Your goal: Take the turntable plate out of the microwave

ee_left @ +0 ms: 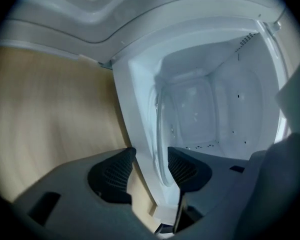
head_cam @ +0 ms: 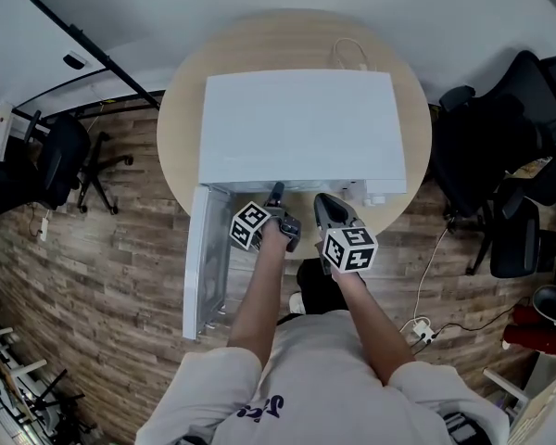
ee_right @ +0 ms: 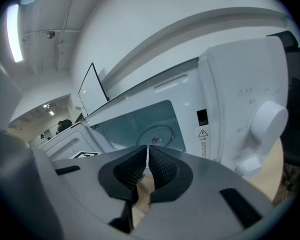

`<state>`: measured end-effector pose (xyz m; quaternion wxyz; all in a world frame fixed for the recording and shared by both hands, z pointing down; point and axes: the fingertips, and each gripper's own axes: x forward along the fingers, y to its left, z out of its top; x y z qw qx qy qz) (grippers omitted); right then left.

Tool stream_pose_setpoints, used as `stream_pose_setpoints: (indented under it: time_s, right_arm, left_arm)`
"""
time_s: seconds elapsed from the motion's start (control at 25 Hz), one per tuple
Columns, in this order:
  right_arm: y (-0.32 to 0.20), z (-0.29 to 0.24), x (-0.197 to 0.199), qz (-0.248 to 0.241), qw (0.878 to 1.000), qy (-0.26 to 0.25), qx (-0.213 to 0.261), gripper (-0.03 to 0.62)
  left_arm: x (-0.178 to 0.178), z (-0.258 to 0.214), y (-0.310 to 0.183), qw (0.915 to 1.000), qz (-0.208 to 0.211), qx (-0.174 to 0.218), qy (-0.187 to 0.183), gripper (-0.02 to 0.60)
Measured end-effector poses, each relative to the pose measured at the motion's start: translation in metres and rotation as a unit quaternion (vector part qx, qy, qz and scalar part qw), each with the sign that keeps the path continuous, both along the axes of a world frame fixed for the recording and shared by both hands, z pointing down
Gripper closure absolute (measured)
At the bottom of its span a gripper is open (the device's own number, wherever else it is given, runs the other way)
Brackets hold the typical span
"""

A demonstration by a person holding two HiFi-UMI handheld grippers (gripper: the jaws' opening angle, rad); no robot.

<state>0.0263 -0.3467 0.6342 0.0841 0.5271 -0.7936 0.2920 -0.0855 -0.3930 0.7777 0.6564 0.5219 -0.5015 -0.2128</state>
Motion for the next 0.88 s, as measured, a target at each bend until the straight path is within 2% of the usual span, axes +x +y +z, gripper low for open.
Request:
stream_pose_setpoints:
  time_s: [0.2, 0.4, 0.56, 0.68, 0.88]
  right_arm:
    - [-0.003, 0.005, 0.002, 0.000, 1.000, -0.005, -0.006, 0.574]
    - [0.000, 0.010, -0.004, -0.004, 1.000, -0.018, -0.016, 0.574]
    - [0.003, 0.020, -0.004, 0.003, 0.999, -0.040, -0.033, 0.574]
    - [0.008, 0.033, 0.001, 0.020, 0.996, -0.072, -0.056, 0.574]
    - [0.017, 0.058, 0.010, 0.038, 0.991, -0.097, -0.085, 0.574]
  left_arm:
    - [-0.002, 0.005, 0.000, 0.9996, -0.010, -0.012, 0.023, 0.384]
    - [-0.002, -0.003, 0.007, 0.9997, -0.013, -0.006, 0.021, 0.469]
    - [-0.004, -0.010, 0.011, 0.9989, -0.025, 0.004, 0.040, 0.528]
    - [-0.005, -0.021, 0.012, 0.9973, -0.033, 0.029, 0.059, 0.543]
    - [-0.009, -0.023, 0.022, 0.9954, -0.040, 0.033, 0.081, 0.548]
